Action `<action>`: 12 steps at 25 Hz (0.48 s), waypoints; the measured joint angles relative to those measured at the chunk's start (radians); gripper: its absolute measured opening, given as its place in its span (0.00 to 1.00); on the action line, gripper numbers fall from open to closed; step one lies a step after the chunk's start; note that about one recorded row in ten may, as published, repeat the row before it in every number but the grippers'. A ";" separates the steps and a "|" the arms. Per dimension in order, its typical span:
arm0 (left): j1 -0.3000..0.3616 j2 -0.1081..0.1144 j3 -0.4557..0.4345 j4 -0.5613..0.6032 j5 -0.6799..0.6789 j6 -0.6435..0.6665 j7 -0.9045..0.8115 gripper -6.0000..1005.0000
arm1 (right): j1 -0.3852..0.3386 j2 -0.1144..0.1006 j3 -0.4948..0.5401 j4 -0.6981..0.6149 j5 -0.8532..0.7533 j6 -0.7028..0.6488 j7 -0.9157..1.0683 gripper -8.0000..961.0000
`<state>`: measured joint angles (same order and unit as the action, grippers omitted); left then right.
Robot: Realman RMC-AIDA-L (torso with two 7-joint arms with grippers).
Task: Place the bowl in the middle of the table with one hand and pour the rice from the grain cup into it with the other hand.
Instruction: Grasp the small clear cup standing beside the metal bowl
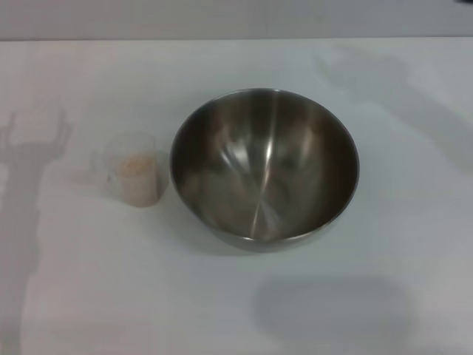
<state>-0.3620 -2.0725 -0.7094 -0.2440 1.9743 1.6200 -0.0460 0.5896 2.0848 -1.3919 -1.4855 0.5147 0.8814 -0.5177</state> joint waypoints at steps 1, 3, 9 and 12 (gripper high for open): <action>0.000 0.000 0.000 0.000 0.000 0.000 0.000 0.83 | -0.033 0.001 -0.047 -0.006 0.002 -0.100 0.001 0.51; 0.000 0.000 0.000 0.000 0.000 0.000 0.000 0.83 | -0.102 0.003 -0.151 -0.003 0.002 -0.349 0.005 0.51; 0.002 -0.002 0.001 0.000 0.000 -0.001 0.004 0.83 | -0.233 0.007 -0.382 0.150 0.005 -1.043 0.009 0.51; 0.011 -0.003 0.007 0.000 0.001 -0.002 0.007 0.83 | -0.269 0.007 -0.468 0.301 0.005 -1.421 0.039 0.51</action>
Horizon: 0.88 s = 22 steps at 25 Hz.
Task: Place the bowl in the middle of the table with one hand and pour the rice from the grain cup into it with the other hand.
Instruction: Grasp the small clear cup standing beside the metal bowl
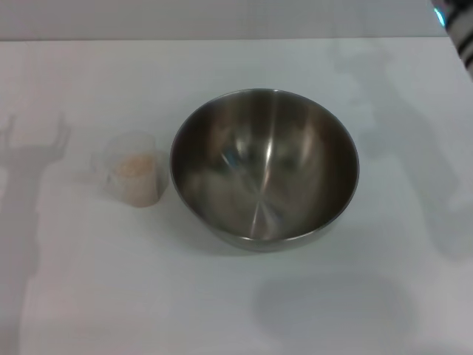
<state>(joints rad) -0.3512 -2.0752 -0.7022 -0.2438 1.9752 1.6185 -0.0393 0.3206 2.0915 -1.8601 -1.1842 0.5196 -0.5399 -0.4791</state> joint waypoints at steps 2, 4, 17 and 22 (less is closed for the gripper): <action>0.013 0.000 0.011 0.000 0.001 0.000 0.000 0.83 | -0.009 0.000 -0.048 0.126 0.000 -0.252 0.045 0.51; 0.025 0.000 0.020 -0.001 0.001 0.000 0.000 0.83 | -0.005 -0.001 -0.082 0.292 0.000 -0.508 0.122 0.51; 0.241 -0.003 0.195 -0.212 -0.006 -0.085 0.228 0.83 | 0.078 -0.013 -0.030 0.782 0.101 -0.951 0.433 0.51; 0.314 -0.003 0.266 -0.316 -0.013 -0.137 0.362 0.83 | 0.123 -0.014 0.008 0.849 0.102 -0.940 0.434 0.51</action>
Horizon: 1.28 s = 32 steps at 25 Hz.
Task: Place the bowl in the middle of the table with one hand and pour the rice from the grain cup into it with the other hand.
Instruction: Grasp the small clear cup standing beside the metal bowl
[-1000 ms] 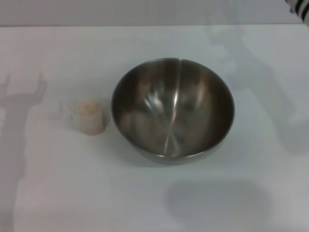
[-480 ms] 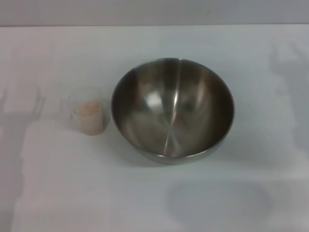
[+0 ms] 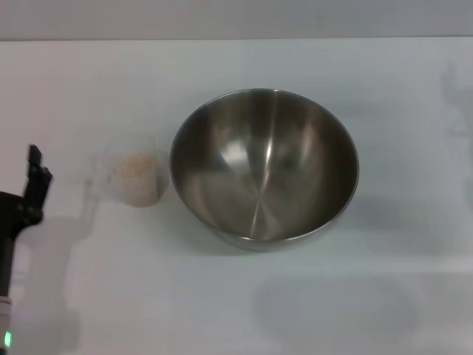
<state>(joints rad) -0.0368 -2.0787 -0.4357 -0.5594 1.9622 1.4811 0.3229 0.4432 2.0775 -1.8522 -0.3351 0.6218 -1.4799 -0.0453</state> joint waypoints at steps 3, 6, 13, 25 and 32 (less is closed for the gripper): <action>0.014 -0.001 0.053 -0.046 -0.022 -0.031 0.077 0.83 | 0.018 -0.003 0.014 0.020 0.001 0.004 0.001 0.51; 0.007 -0.001 0.109 -0.073 -0.080 -0.064 0.119 0.83 | 0.026 -0.006 0.018 0.026 0.001 0.007 0.001 0.51; -0.033 -0.001 0.127 -0.101 -0.177 -0.173 0.164 0.83 | 0.031 -0.008 0.021 0.038 0.002 0.011 0.001 0.51; -0.093 -0.001 0.126 -0.093 -0.244 -0.266 0.161 0.82 | 0.032 -0.008 0.022 0.052 0.002 0.014 0.001 0.51; -0.119 -0.001 0.116 -0.074 -0.246 -0.289 0.156 0.82 | 0.027 -0.007 0.022 0.053 0.002 0.015 -0.002 0.51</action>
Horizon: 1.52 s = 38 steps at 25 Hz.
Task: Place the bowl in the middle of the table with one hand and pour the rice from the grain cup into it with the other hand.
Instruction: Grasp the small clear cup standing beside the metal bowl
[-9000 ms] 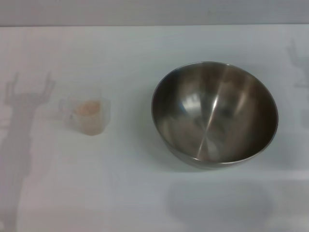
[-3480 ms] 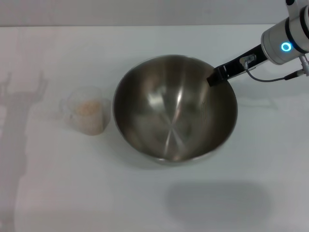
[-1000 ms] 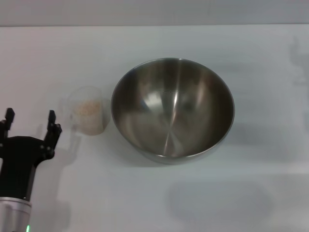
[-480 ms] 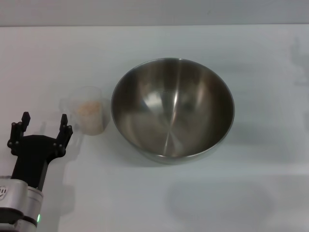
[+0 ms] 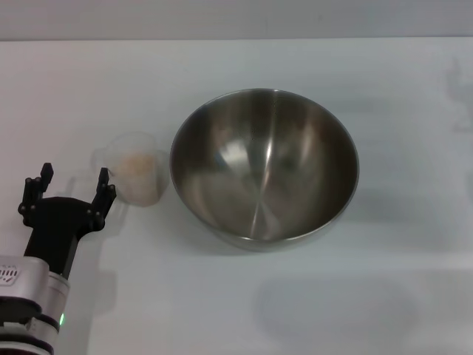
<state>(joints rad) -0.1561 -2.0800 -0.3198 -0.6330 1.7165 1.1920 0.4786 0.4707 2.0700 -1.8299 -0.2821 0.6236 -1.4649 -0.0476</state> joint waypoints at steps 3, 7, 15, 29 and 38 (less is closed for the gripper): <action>-0.013 0.000 -0.009 0.012 -0.001 -0.013 -0.004 0.82 | -0.002 0.001 0.000 0.000 0.000 0.000 0.003 0.51; -0.028 0.000 -0.026 0.024 -0.002 -0.030 -0.008 0.82 | -0.003 0.002 0.000 0.000 -0.001 0.000 0.003 0.51; -0.054 0.000 -0.046 0.038 -0.002 -0.049 -0.009 0.82 | -0.004 0.002 0.000 0.004 -0.001 0.008 0.004 0.51; -0.105 0.000 -0.065 0.087 -0.001 -0.098 -0.097 0.82 | 0.004 0.003 0.000 0.004 -0.001 0.021 0.005 0.51; -0.114 0.000 -0.055 0.097 0.006 -0.100 -0.101 0.56 | 0.001 0.005 0.000 0.001 -0.001 0.019 0.005 0.51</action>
<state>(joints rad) -0.2700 -2.0800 -0.3748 -0.5364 1.7227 1.0922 0.3778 0.4713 2.0752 -1.8300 -0.2809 0.6229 -1.4462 -0.0429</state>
